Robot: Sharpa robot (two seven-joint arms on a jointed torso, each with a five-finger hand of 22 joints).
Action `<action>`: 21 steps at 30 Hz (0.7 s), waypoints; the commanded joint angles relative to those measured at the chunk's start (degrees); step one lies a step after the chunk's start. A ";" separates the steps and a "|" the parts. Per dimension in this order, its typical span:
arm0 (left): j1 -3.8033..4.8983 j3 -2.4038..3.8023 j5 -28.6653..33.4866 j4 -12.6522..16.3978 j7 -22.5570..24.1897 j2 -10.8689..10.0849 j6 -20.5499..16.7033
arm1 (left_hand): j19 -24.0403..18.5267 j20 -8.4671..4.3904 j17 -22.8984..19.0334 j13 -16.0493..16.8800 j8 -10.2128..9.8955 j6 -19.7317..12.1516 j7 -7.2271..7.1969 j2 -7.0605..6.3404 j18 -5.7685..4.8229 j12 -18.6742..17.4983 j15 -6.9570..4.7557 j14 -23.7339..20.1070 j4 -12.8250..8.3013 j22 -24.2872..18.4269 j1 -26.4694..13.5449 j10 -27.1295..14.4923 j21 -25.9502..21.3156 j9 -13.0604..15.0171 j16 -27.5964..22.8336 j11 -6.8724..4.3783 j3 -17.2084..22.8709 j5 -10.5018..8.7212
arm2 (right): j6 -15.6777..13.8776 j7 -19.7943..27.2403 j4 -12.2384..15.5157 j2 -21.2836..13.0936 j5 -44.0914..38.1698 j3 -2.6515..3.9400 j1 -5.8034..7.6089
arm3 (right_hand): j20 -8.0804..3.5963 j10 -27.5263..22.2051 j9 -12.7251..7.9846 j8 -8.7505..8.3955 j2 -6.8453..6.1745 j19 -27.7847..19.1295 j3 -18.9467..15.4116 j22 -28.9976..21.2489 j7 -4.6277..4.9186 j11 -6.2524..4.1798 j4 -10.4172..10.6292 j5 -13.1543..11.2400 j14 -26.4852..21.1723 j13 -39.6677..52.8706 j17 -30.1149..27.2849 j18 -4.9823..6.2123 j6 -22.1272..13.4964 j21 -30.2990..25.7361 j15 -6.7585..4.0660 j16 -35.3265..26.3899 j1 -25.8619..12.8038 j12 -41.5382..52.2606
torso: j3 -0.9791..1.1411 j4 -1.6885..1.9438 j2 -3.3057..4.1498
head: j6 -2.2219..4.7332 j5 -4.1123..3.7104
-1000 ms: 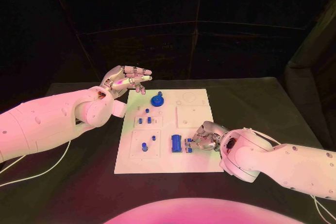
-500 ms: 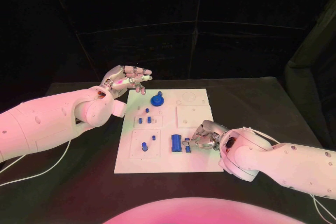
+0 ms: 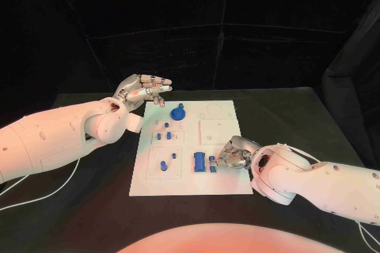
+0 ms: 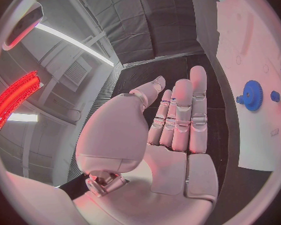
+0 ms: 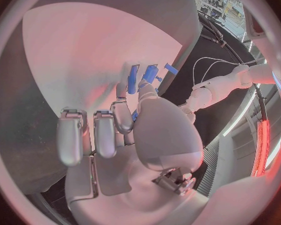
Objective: Assemble the parts on the task board
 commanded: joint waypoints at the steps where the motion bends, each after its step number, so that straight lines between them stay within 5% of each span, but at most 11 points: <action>1: 0.10 0.05 0.18 0.04 0.14 -0.01 0.63 | -0.08 0.26 -0.09 -0.06 0.37 -0.41 -0.01 0.03 0.82 0.22 -0.02 -0.41 -0.33 -0.09 0.68 -0.30 -0.22 0.01 0.22 0.05 0.04 0.26 | -5.19 11.26 0.43 -0.88 -0.67 0.02 0.07 | -0.13 -0.74 -0.47 -1.65 0.44 2.02 1.34 7.34 0.71 0.64 -2.78 1.19 3.29 -0.74 -0.01 -0.80 -2.67 -0.21 -0.06 -0.25 4.55 -1.18 | 0.00 0.01 -0.01 | 0.09 -0.04; 6: 0.09 0.05 0.18 -0.05 0.17 0.03 0.61 | -0.08 0.26 -0.09 -0.06 0.37 -0.41 -0.01 0.03 0.82 0.22 -0.02 -0.41 -0.33 -0.09 0.68 -0.30 -0.22 0.01 0.22 0.05 0.04 0.26 | -5.90 18.73 0.39 -1.95 -2.01 0.01 0.08 | 0.72 -1.31 -2.57 -4.55 2.22 2.02 5.37 7.46 2.39 1.91 -6.94 -3.11 3.47 -0.70 1.10 -0.84 -5.72 -0.17 1.02 0.30 11.12 -1.35 | 0.02 -0.11 -0.01 | 0.15 -0.04; 11: 0.09 0.05 0.18 -0.12 0.19 0.17 0.67 | -0.08 0.26 -0.09 -0.06 0.37 -0.41 -0.01 0.03 0.82 0.22 -0.02 -0.41 -0.33 -0.09 0.68 -0.30 -0.22 0.01 0.22 0.05 0.04 0.26 | -4.41 21.15 -0.76 -2.06 -5.32 0.00 0.07 | 1.52 -1.76 -5.00 -6.56 2.22 1.96 8.22 7.46 3.35 2.71 -8.83 -3.14 3.48 -0.82 1.48 -0.82 -6.57 -0.19 1.78 0.48 12.91 -1.61 | 0.04 -0.01 0.00 | 0.13 -0.10; 18: 0.09 0.05 0.18 -0.20 0.15 0.22 0.61 | -0.08 0.26 -0.09 -0.06 0.37 -0.41 -0.01 0.03 0.82 0.22 -0.02 -0.41 -0.33 -0.09 0.68 -0.30 -0.22 0.01 0.22 0.05 0.04 0.26 | -0.34 20.07 -2.40 -1.14 -7.14 -0.02 0.06 | 2.35 -2.46 -8.93 -8.92 -0.56 1.87 16.11 7.48 4.37 3.70 -10.58 7.18 3.42 -1.21 1.72 -0.78 -6.33 -0.18 2.57 0.58 11.90 -2.16 | 0.09 0.14 0.08 | 0.12 -0.04; 20: 0.09 0.05 0.18 -0.21 0.15 0.22 0.61 | -0.08 0.26 -0.09 -0.06 0.37 -0.41 -0.01 0.03 0.82 0.22 -0.02 -0.41 -0.33 -0.09 0.68 -0.30 -0.22 0.01 0.22 0.05 0.04 0.26 | 0.41 19.71 -2.67 -0.97 -7.27 -0.02 0.06 | 2.45 -2.54 -10.07 -9.06 -1.63 1.85 19.67 7.51 4.58 3.68 -11.03 10.84 3.41 -1.24 1.76 -0.78 -6.14 -0.17 2.65 0.59 11.00 -2.13 | 0.03 0.12 0.04 | 0.09 0.02; 21: 0.09 0.05 0.18 -0.22 0.15 0.23 0.59 | -0.08 0.26 -0.09 -0.06 0.37 -0.41 -0.01 0.03 0.82 0.22 -0.02 -0.41 -0.33 -0.09 0.68 -0.30 -0.22 0.01 0.22 0.05 0.04 0.26 | 0.83 19.48 -2.83 -0.87 -7.34 -0.02 0.06 | 2.49 -2.59 -10.86 -9.09 -2.45 1.84 22.88 7.54 4.64 3.74 -11.36 14.59 3.40 -1.22 1.81 -0.78 -6.11 -0.14 2.69 0.61 10.25 -2.05 | 0.00 0.09 0.05 | 0.08 0.05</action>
